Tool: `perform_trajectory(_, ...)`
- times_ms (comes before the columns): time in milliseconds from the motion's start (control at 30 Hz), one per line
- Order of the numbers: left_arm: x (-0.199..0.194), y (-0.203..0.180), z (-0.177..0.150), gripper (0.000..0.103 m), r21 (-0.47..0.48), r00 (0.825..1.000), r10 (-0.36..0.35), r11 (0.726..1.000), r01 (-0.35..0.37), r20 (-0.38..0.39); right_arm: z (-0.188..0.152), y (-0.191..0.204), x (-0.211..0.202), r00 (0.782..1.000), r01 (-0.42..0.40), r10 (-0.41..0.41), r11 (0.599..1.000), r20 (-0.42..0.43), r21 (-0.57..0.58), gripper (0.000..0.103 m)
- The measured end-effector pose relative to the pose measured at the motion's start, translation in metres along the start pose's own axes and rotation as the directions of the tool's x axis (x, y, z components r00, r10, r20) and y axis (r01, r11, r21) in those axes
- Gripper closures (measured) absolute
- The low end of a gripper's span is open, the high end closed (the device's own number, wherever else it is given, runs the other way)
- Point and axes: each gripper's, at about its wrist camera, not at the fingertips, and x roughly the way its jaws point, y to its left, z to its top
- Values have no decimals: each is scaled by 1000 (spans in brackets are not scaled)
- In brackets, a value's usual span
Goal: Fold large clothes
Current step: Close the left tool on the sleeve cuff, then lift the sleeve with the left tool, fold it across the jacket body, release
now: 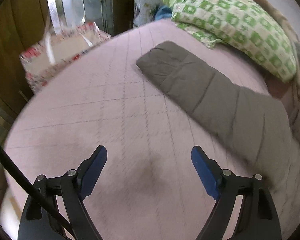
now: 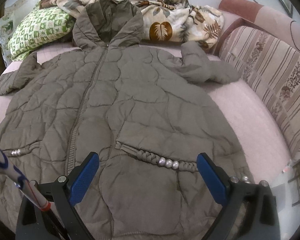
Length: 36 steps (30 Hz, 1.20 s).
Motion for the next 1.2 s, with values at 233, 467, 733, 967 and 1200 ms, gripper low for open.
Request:
perform_trajectory(233,45,-4,41,17,-174,994,-104,980,97,-33,0,2,23,1000,19,-19,1000,-18,-3,3)
perform_trajectory(467,72,-17,75,17,-229,994,-112,967,109,1,5,0,34,1000,7,-7,1000,6,8,3)
perform_trajectory(733,89,-31,98,18,-236,995,-101,967,99,3,6,-3,50,1000,-7,8,1000,-14,26,2)
perform_trajectory(967,85,-61,102,83,-152,999,25,988,-28,-22,3,-6,56,1000,-18,19,999,-1,29,1)
perform_trajectory(1200,14,-90,93,90,-54,997,-41,998,45,71,2,-9,56,999,-34,33,999,24,25,0)
